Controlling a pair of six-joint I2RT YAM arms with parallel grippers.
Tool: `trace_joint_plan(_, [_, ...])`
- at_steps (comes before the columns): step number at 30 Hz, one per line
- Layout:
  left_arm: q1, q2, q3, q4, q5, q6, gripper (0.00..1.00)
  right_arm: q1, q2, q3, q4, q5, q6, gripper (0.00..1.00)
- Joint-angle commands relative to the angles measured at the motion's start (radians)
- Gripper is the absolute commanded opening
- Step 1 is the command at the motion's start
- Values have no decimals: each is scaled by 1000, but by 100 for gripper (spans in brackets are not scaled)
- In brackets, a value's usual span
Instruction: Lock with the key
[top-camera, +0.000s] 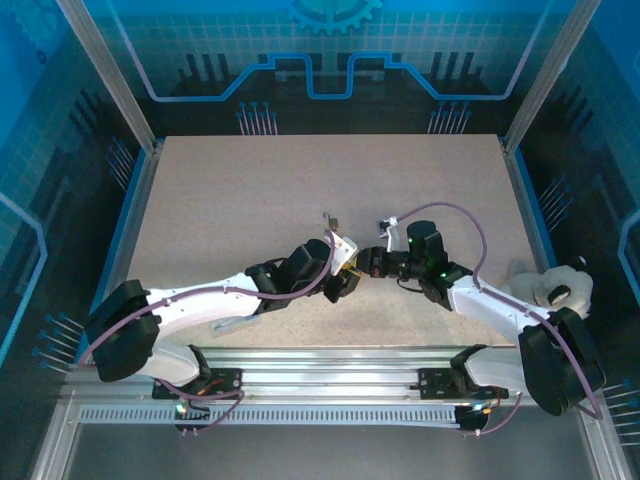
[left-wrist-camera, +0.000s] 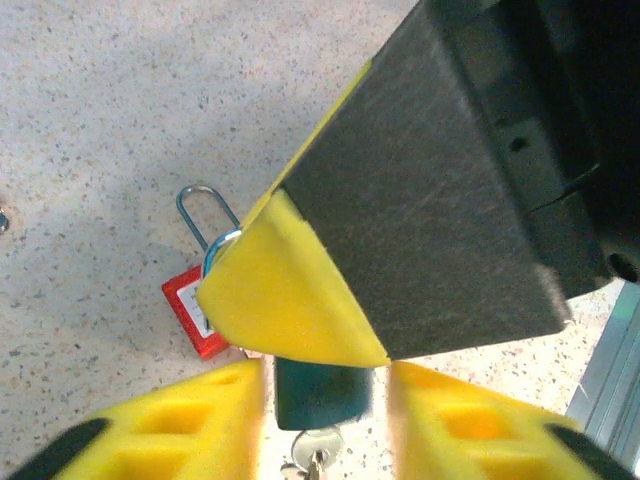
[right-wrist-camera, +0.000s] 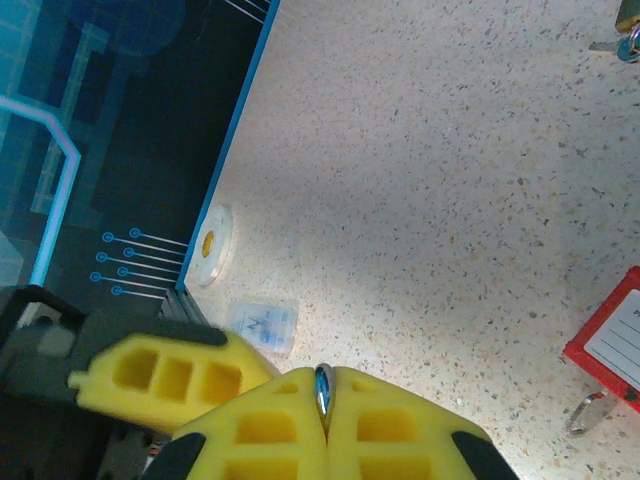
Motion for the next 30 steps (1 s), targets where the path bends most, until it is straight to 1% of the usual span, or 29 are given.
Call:
trace_joint_plan(1, [-7,-57,18,-19,-27,29,45,7,-21,1,2,6,-14,0])
trace_joint_plan(6, [-7,-94,2,-46,-39,33,60,6,-35,-6,2,15,-6,0])
trace_joint_plan(9, [-7,-111,-19,-54,-39,22,65,4,-41,-10,2,12,0,0])
trace_joint_plan(11, [-7,-120,-44,-51,-40,7,68,2,-45,-14,36,8,4,0])
trace_joint_plan(17, [-8,-190,-120,-6,-26,-90,80,-3,-73,-43,92,11,26,0])
trace_joint_plan(20, [-6,-239,-140,20,16,-156,85,-9,-98,-89,195,20,71,0])
trace_joint_plan(21, [-6,-262,-150,34,32,-184,88,-11,-107,-103,228,20,83,0])
trace_joint_plan(25, [11,-349,-205,126,127,-308,97,-14,-142,-138,318,26,108,0])
trace_joint_plan(27, [28,-378,-239,180,189,-372,99,-14,-156,-154,371,23,124,0])
trace_joint_plan(30, [43,-392,-296,286,261,-487,99,-14,-177,-179,449,29,150,0])
